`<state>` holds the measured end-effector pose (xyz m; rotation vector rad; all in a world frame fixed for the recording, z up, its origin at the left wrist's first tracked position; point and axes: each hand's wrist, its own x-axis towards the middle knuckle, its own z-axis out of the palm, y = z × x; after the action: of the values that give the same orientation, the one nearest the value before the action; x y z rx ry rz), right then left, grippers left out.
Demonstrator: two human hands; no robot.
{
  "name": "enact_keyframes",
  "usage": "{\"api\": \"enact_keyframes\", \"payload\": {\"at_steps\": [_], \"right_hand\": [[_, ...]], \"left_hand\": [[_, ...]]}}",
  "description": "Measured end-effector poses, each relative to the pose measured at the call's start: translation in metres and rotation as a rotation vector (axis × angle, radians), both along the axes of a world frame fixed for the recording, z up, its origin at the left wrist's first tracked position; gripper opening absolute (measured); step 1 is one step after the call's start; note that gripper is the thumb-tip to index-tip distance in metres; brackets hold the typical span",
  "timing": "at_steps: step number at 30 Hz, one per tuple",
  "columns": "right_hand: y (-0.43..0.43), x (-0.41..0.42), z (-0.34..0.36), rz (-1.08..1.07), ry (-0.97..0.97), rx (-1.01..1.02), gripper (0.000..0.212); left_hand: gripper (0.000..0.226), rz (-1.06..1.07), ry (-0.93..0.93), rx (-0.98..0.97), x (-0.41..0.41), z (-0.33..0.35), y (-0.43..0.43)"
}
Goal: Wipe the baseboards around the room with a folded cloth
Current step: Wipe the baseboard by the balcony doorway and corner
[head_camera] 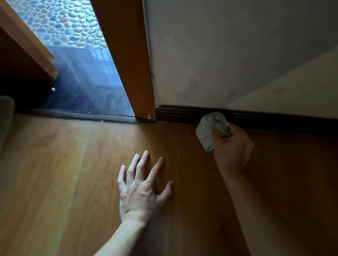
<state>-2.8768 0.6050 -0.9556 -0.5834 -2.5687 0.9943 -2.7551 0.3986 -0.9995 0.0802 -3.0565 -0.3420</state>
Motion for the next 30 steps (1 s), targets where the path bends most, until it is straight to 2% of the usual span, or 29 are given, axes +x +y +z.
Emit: {"api": "enact_keyframes", "payload": {"at_steps": [2, 10, 13, 17, 22, 27, 30], "right_hand": [[-0.005, 0.000, -0.001, -0.010, -0.001, -0.004, 0.025], [-0.089, -0.008, 0.006, 0.181, -0.036, 0.023, 0.025], [-0.105, -0.008, 0.009, 0.165, -0.060, -0.020, 0.027], [-0.078, -0.008, 0.009, 0.167, -0.062, 0.039, 0.027], [-0.015, -0.002, 0.005, 0.061, -0.070, 0.009, 0.024], [0.030, 0.001, 0.012, 0.023, -0.090, 0.065, 0.027], [0.027, 0.001, 0.015, 0.058, -0.090, 0.077, 0.028]], "left_hand": [[0.066, -0.005, 0.019, 0.006, -0.001, -0.001, 0.000], [0.066, 0.008, -0.006, 0.031, -0.002, -0.003, 0.000], [0.067, 0.008, -0.027, 0.020, -0.002, -0.003, -0.001], [0.067, 0.001, -0.030, 0.015, -0.002, 0.000, -0.001], [0.067, 0.044, -0.019, 0.042, -0.007, 0.007, 0.010], [0.061, -0.145, 0.019, 0.128, -0.007, 0.007, 0.036], [0.060, -0.143, 0.007, 0.145, -0.004, 0.005, 0.045]]}}
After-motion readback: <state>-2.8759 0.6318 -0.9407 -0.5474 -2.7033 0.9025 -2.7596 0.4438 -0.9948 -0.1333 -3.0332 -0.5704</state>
